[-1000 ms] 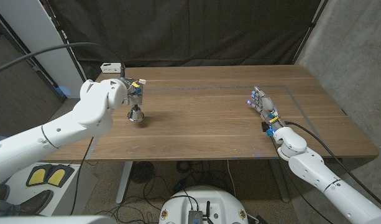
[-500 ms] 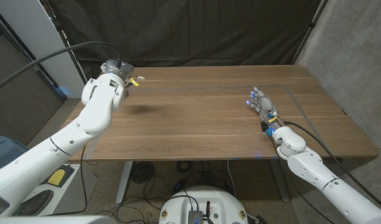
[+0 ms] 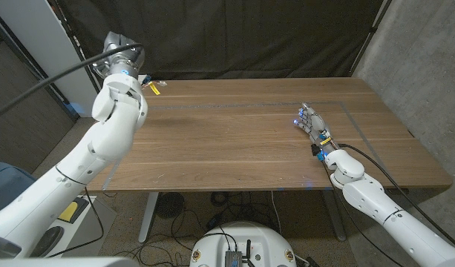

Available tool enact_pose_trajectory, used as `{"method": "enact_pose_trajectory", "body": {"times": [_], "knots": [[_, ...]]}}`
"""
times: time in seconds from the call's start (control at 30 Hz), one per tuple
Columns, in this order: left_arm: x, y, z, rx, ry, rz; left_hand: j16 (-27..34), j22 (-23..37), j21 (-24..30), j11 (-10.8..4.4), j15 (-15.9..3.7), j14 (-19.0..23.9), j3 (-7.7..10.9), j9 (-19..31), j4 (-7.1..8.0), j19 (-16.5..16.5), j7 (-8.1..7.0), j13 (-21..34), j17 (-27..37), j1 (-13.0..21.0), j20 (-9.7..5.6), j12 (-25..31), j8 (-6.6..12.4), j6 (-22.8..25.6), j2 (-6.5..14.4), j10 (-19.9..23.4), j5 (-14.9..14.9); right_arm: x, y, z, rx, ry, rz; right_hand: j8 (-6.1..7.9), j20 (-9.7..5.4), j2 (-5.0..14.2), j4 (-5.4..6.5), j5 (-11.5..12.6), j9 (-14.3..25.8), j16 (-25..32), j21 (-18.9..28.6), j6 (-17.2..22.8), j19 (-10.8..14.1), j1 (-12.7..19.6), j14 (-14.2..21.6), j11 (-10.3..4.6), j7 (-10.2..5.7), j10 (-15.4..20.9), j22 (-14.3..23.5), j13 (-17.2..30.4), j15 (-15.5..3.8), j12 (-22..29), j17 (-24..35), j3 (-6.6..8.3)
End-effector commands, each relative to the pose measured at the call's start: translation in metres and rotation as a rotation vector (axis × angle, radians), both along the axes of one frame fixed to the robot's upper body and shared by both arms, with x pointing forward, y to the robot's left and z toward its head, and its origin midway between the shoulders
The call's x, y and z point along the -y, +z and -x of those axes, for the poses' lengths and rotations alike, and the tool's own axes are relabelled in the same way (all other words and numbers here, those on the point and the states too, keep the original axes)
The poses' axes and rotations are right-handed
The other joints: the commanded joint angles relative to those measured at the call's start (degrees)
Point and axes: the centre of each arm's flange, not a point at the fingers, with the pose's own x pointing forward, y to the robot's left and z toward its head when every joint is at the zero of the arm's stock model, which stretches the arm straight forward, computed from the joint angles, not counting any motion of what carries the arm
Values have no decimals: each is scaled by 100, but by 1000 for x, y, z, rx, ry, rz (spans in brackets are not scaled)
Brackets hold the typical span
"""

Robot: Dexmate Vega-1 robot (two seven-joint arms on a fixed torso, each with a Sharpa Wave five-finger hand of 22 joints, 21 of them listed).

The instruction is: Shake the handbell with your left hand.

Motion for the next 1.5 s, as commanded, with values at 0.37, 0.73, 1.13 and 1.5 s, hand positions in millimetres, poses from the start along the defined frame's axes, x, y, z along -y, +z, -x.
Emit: {"method": "enact_pose_trajectory", "body": {"times": [0.37, 0.73, 1.13, 1.5], "knots": [[-2, 0, -20, -340, -338, 354, 26, 20, 52, -165, -7, 4, 17, 28, 10, 16, 33, 2041, 10, 32, -18, 18, -26, -44, 69, 198, 38, 6, 0, 6, 3, -26, -8, 14, -20, 17, 27, -2, 18, 35, -9, 67, 65, 52, 79, 32, 8, 80, 19, 19, -7, 54, 27, -4], [20, -17, -50, -533, -915, 484, 37, 19, 68, -121, 24, 0, 33, 70, 4, 2, 68, 2078, 22, 49, 20, 1, -23, -85, 92, 179, 44, 8, -1, 12, 7, -35, -8, 11, -16, 22, 29, -2, 17, 32, -14, 69, 59, 52, 78, 32, 9, 82, 19, 18, -12, 51, 27, -4], [38, -40, -81, -605, -1290, 644, 54, 18, 96, -84, 68, 2, 46, 121, -17, 9, 125, 2130, 37, 83, 67, -4, 34, -13, 88, 182, 48, 10, 1, 17, 12, -42, -4, 9, -7, 21, 30, -2, 17, 30, -16, 75, 57, 51, 80, 36, 17, 91, 19, 18, -11, 51, 27, -6], [71, -59, -124, -651, -1495, 760, 67, 18, 115, -36, 95, 12, 61, 163, -24, 0, 160, 2169, 45, 104, 95, -10, 50, -23, 95, 183, 55, 10, 5, 21, 22, -53, 10, 9, -5, 24, 28, -1, 17, 28, -16, 81, 58, 57, 81, 33, 18, 87, 19, 18, -7, 46, 25, -4]]}}
